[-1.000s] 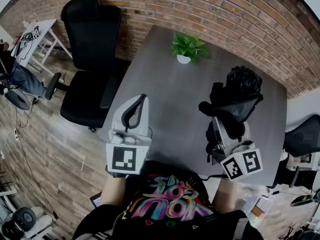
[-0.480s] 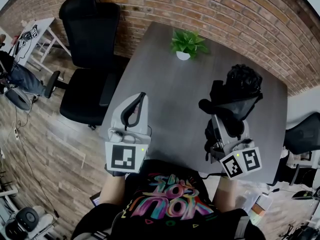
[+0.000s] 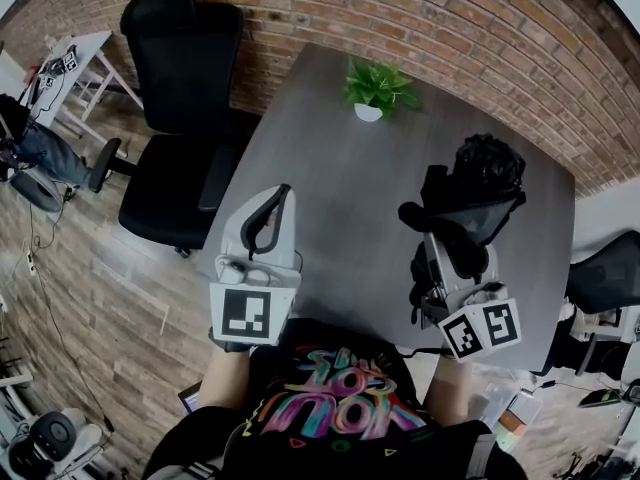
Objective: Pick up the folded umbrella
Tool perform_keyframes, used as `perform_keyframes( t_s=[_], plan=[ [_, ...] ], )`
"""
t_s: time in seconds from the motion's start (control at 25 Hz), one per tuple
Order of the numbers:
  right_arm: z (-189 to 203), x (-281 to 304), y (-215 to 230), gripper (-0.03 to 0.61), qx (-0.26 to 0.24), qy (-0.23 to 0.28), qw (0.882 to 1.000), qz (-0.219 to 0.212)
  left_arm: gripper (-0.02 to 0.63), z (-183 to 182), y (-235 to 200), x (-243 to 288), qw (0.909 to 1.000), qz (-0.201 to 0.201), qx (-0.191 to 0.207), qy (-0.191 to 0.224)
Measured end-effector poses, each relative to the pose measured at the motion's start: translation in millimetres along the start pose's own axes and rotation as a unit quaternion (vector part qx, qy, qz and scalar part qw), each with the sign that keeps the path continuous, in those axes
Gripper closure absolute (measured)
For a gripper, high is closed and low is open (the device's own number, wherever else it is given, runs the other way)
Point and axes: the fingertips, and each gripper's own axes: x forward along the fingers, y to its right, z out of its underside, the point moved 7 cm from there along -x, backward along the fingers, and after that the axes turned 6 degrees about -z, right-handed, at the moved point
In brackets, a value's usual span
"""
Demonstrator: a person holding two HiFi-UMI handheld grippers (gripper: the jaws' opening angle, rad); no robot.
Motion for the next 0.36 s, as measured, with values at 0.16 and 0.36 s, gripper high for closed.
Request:
perform_keyframes(
  t_s=[0.16,0.36],
  plan=[
    [1.9,0.3,3.0,0.339,0.002,-0.003,1.0,0.002,0.612,0.6,-2.6,-0.8,1.0,-0.005,-0.001,0.0],
    [3.4,-1.7,2.5,0.339,0.0,-0.005,1.0,0.003,0.612,1.1,-3.4,-2.1,1.0,-0.007,-0.003,-0.003]
  ],
)
